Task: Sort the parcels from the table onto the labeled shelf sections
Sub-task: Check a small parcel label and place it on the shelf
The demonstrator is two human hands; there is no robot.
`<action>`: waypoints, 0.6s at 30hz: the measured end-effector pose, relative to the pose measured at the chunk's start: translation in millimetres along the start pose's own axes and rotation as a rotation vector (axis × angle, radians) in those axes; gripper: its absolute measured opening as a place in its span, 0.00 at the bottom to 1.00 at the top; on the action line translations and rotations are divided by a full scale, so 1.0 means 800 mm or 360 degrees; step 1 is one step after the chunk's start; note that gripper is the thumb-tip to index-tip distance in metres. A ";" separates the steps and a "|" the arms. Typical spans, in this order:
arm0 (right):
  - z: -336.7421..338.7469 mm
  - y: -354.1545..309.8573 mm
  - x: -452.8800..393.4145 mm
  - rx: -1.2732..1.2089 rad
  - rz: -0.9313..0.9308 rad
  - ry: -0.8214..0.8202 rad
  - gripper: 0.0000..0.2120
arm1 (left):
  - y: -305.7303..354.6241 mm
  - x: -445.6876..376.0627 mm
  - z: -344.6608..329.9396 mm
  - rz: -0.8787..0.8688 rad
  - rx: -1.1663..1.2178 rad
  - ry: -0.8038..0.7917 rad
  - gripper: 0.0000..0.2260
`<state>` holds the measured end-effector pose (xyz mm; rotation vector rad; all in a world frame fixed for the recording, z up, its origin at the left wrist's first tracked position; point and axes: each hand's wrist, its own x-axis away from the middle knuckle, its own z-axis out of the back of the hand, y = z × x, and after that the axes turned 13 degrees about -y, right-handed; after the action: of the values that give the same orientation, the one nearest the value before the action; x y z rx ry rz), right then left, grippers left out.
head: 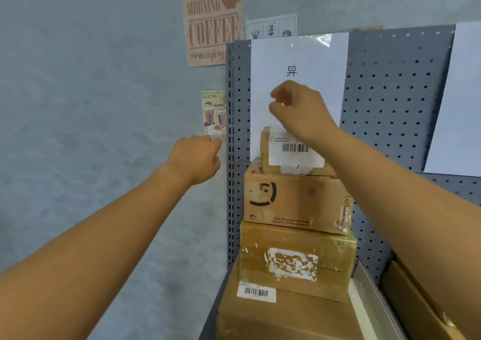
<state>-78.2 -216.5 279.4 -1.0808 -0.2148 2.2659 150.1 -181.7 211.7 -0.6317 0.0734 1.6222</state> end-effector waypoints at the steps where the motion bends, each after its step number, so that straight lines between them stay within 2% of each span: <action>1: -0.017 -0.014 0.001 0.0047 0.0124 -0.0055 0.14 | -0.007 0.013 0.001 0.0033 -0.0010 -0.0011 0.15; 5: -0.092 -0.057 0.019 0.0213 0.0505 -0.0336 0.17 | -0.038 0.084 -0.005 0.0233 -0.0032 -0.0119 0.16; 10: -0.195 -0.081 0.062 0.0383 0.0629 -0.0836 0.20 | -0.076 0.219 -0.019 0.0544 -0.0109 -0.0385 0.16; 15: -0.291 -0.126 0.130 0.0143 0.0726 -0.1195 0.21 | -0.090 0.361 -0.019 0.0816 -0.0159 -0.0672 0.16; 18: -0.334 -0.172 0.170 0.0098 0.0867 -0.1308 0.21 | -0.091 0.435 -0.011 0.0962 -0.0143 -0.0796 0.15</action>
<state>119.5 -56.0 70.1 -0.1053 -0.1859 3.0830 215.3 139.8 75.4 -0.2580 -0.1956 2.3387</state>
